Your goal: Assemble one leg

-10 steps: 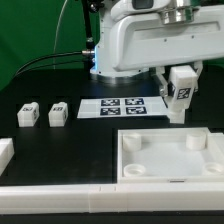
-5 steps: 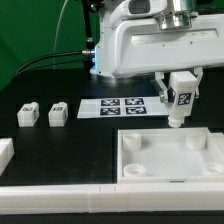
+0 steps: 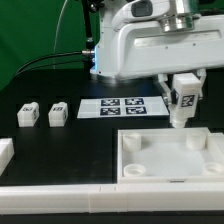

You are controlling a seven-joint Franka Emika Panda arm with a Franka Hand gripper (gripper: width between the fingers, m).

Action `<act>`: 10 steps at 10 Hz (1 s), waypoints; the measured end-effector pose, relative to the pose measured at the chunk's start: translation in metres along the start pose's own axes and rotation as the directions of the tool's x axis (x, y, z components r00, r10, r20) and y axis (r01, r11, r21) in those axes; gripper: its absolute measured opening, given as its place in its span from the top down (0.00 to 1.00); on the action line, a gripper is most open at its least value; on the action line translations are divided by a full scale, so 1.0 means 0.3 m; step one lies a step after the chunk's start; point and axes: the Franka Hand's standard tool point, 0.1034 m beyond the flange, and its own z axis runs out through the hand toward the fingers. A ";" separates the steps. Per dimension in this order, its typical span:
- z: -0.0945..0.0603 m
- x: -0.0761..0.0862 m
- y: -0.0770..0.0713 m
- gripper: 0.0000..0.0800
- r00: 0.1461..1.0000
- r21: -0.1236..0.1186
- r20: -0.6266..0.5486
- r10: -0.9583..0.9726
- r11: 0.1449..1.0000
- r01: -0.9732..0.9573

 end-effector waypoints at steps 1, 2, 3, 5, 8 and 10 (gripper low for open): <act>0.002 0.021 -0.014 0.64 1.000 0.004 -0.007 -0.007 1.000 0.007; 0.013 0.033 -0.028 0.64 1.000 0.009 -0.009 -0.013 1.000 0.013; 0.036 0.048 -0.046 0.64 1.000 0.015 -0.012 -0.020 1.000 0.020; 0.065 0.079 -0.056 0.64 0.999 0.022 -0.021 -0.024 0.999 0.025; 0.070 0.083 -0.054 0.64 0.999 0.019 -0.034 -0.025 0.999 0.026; 0.070 0.082 -0.055 0.64 0.999 0.019 -0.034 -0.026 0.999 0.026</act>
Offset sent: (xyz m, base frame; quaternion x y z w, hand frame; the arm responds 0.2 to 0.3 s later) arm 0.0246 0.0211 -0.0139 0.0032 0.0245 -0.0094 0.9996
